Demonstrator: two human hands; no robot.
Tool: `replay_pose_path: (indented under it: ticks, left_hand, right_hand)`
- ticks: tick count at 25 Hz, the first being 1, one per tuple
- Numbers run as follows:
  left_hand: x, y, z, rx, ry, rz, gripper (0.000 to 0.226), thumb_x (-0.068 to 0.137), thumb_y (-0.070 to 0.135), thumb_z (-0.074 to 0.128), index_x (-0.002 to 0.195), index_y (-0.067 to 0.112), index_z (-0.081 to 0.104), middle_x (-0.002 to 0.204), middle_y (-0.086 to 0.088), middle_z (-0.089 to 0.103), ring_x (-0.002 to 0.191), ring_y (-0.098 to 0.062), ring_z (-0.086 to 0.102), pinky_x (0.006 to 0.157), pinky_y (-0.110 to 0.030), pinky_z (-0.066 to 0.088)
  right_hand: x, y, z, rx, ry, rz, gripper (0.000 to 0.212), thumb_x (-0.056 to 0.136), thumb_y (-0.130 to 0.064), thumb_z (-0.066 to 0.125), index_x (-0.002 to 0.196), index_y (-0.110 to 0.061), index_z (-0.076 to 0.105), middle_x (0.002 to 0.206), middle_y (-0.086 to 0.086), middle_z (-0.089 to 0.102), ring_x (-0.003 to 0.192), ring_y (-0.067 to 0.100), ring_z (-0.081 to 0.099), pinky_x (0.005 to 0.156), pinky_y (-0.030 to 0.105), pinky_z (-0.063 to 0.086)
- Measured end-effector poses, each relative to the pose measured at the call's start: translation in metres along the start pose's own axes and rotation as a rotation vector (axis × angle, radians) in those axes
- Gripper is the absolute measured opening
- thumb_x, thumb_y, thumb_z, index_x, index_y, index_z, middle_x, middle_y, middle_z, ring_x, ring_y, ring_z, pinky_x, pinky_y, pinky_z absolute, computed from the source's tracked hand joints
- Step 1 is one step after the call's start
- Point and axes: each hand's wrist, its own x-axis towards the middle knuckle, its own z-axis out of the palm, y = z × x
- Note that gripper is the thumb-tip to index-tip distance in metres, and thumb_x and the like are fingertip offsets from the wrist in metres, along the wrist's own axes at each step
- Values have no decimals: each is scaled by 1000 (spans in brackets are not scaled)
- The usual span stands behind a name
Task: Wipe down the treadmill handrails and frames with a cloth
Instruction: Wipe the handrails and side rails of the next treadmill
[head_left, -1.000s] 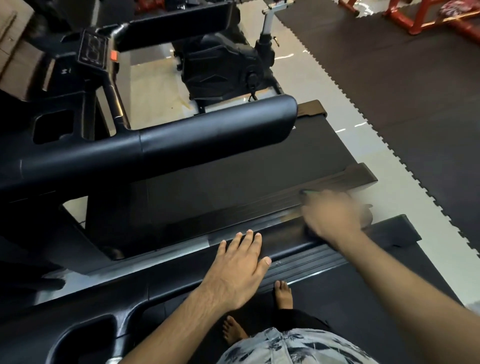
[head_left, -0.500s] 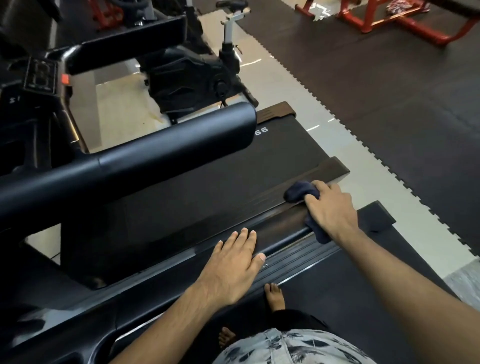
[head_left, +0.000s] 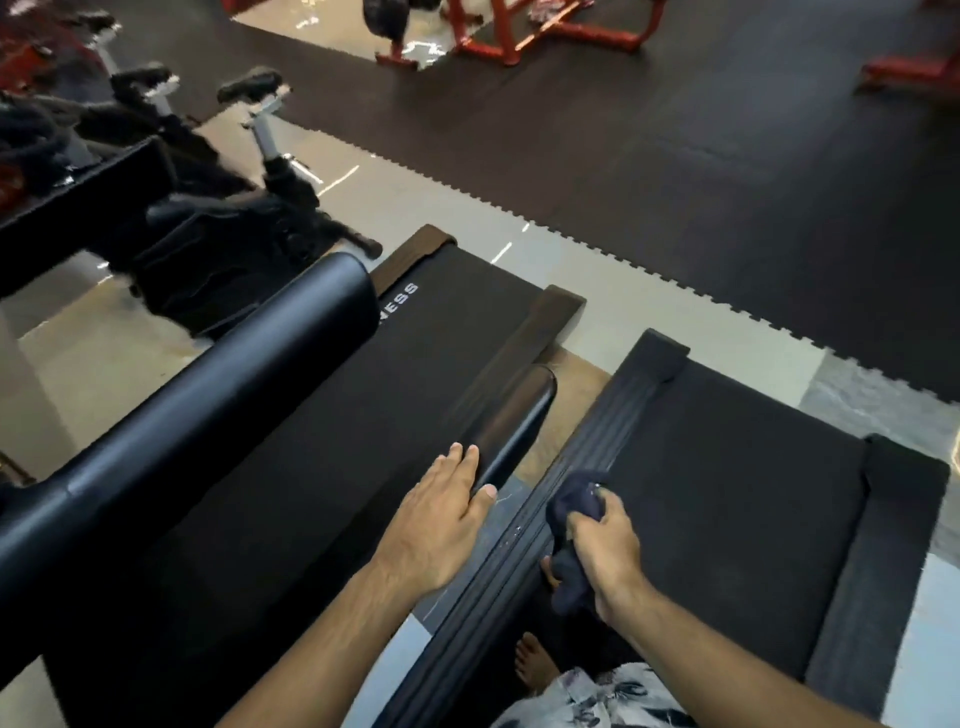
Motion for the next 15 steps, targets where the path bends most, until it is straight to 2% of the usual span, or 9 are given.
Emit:
replay_pose_path:
  ticks: [2, 4, 7, 10, 12, 15]
  left_hand:
    - [0, -1, 0, -11, 1, 21, 59, 104, 46, 26, 156, 25, 9, 163, 9, 2, 149, -5, 0, 119, -25, 3]
    - [0, -5, 2, -79, 18, 29, 56, 104, 44, 28, 155, 27, 14, 162, 12, 6, 148, -1, 1, 118, -22, 3]
    - [0, -9, 3, -251, 47, 5, 50, 105, 38, 32, 153, 27, 25, 161, 14, 16, 146, 5, 7, 120, -21, 6]
    - [0, -12, 2, -328, 53, -13, 47, 105, 34, 34, 151, 29, 31, 159, 16, 22, 144, 8, 12, 122, -26, 10]
    - [1, -11, 1, -327, 37, -31, 46, 105, 35, 34, 152, 30, 30, 159, 19, 20, 144, 10, 11, 123, -27, 10]
    - [2, -9, 1, -302, 20, -53, 47, 105, 37, 33, 152, 30, 29, 160, 19, 18, 144, 10, 9, 123, -27, 8]
  right_hand:
    - [-13, -1, 7, 84, 6, -78, 67, 85, -13, 56, 145, -38, 39, 123, 0, 62, 100, 22, 63, 86, 40, 54]
    - [-25, -25, 23, 288, -61, -149, 77, 78, -15, 56, 147, -44, 35, 132, 0, 59, 113, 23, 60, 95, 43, 51]
    - [-33, -60, 60, 603, -141, -203, 92, 66, -24, 54, 153, -39, 27, 156, -3, 38, 141, 16, 39, 116, 45, 35]
    - [-31, -71, 80, 791, -2, -223, 78, 81, -40, 52, 154, -38, 27, 160, -13, 30, 145, 4, 29, 121, 39, 25]
    - [-17, -74, 85, 798, 83, -215, 64, 90, -46, 49, 151, -40, 33, 157, -14, 35, 143, 3, 32, 120, 39, 28]
    - [2, -72, 87, 817, 144, -198, 52, 93, -45, 50, 144, -43, 43, 150, -11, 44, 138, 5, 41, 116, 37, 34]
